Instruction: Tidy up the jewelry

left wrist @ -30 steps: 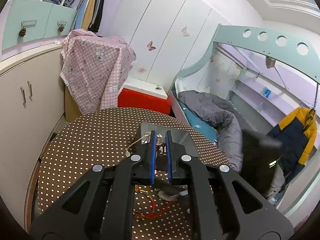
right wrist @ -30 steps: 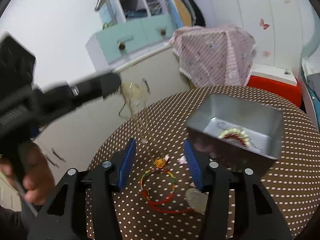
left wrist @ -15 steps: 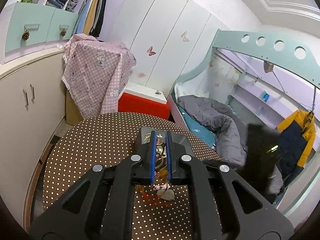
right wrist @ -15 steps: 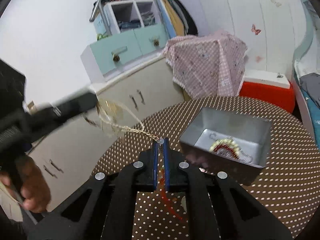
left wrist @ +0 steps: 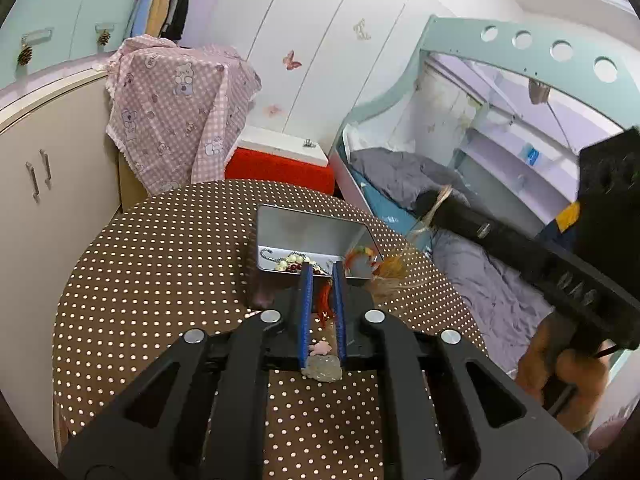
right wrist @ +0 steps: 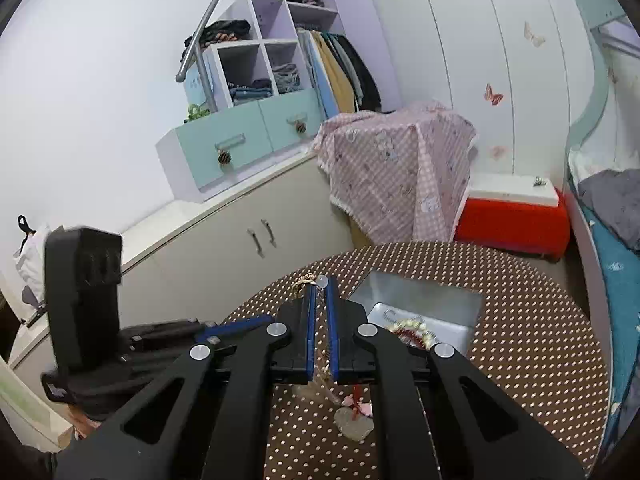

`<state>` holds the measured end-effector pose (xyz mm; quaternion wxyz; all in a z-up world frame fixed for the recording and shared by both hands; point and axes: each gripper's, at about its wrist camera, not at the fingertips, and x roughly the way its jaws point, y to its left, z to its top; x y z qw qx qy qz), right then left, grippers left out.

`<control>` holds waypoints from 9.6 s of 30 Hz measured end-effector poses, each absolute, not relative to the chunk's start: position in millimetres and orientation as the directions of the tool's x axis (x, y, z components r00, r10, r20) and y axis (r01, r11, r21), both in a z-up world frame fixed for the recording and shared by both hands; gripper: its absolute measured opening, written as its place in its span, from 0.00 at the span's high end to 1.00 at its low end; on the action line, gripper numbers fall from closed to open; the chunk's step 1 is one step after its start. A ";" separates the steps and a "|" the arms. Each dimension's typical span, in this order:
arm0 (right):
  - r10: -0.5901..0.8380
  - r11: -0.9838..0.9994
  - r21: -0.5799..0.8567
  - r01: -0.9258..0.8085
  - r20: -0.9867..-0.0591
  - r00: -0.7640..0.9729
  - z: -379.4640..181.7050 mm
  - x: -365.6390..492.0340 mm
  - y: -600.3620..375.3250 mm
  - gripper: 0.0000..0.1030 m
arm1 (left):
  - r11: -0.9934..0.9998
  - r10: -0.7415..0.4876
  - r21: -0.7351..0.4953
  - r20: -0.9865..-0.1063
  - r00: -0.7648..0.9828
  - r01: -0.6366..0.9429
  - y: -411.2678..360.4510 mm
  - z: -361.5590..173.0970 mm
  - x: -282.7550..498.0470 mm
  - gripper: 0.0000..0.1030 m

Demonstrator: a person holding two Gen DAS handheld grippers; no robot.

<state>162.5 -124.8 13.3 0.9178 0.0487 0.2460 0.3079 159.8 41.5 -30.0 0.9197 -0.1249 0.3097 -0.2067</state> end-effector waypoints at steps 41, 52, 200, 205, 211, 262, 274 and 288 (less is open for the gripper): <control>0.423 0.904 0.234 -0.357 -0.611 0.669 -56.1 215.0 -159.8 0.62 | 0.965 -0.239 -0.246 -0.682 0.691 0.091 32.5 -80.2 235.3 0.42; 0.446 0.893 0.253 -0.372 -0.610 0.655 -63.9 184.7 -150.1 0.62 | 0.965 -0.253 -0.217 -0.639 0.726 0.145 33.4 -63.8 189.7 0.41; 0.421 0.894 0.233 -0.383 -0.731 0.537 -115.7 184.8 -95.9 0.72 | 0.966 -0.258 -0.191 -0.719 0.646 0.174 51.3 -118.7 198.1 0.90; 0.399 0.901 0.219 -0.374 -0.757 0.517 -121.6 199.9 -74.5 0.70 | 0.967 -0.255 -0.200 -0.694 0.673 0.160 65.5 -106.3 189.4 0.90; 0.309 0.938 0.152 -0.313 -0.775 0.551 -125.3 213.7 -59.2 0.55 | 0.969 -0.244 -0.204 -0.688 0.684 0.141 75.4 -101.3 186.6 0.91; 0.413 0.911 0.289 -0.295 -0.612 0.675 -76.5 217.7 -155.0 0.94 | 0.926 -0.378 -0.287 -0.671 0.638 0.247 1.6 -69.4 249.8 0.90; 0.423 0.905 0.311 -0.290 -0.598 0.681 -75.1 217.1 -154.6 0.91 | 0.920 -0.391 -0.310 -0.670 0.631 0.241 10.8 -69.3 252.8 0.90; 0.417 0.906 0.320 -0.276 -0.571 0.707 -62.7 190.6 -168.9 0.76 | 0.903 -0.412 -0.379 -0.634 0.654 0.202 20.5 -62.6 243.1 0.29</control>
